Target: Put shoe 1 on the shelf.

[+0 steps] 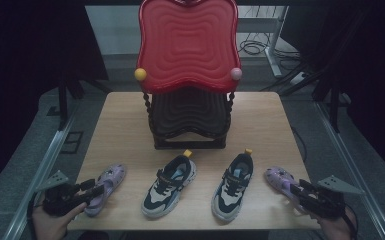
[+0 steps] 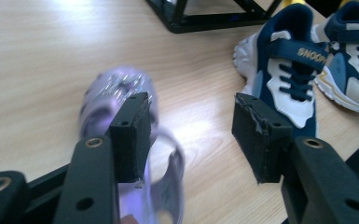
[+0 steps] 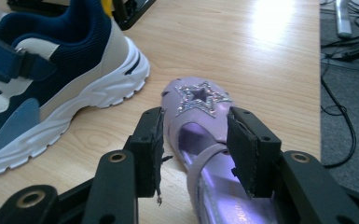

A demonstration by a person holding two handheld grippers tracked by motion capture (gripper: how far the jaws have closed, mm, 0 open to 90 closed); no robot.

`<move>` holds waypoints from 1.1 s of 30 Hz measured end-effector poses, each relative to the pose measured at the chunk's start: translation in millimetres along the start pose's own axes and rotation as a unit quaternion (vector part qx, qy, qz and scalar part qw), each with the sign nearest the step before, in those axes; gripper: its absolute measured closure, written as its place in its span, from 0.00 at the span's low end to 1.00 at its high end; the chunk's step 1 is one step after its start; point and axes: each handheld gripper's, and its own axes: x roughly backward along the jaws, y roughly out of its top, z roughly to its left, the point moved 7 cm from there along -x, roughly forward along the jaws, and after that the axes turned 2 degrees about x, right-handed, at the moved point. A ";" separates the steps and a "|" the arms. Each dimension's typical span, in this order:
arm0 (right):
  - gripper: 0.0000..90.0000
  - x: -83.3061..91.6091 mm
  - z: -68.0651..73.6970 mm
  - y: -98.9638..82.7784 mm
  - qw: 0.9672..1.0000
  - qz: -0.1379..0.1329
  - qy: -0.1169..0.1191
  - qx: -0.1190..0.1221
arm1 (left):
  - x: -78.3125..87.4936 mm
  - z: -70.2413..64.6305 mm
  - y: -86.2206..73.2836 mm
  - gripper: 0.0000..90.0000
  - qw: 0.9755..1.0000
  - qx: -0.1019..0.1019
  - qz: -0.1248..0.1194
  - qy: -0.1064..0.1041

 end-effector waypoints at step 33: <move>0.62 7.0 -3.9 -9.2 1.000 0.008 -0.020 -0.010 | -34.6 1.9 -24.6 0.88 0.993 -0.049 0.104 0.031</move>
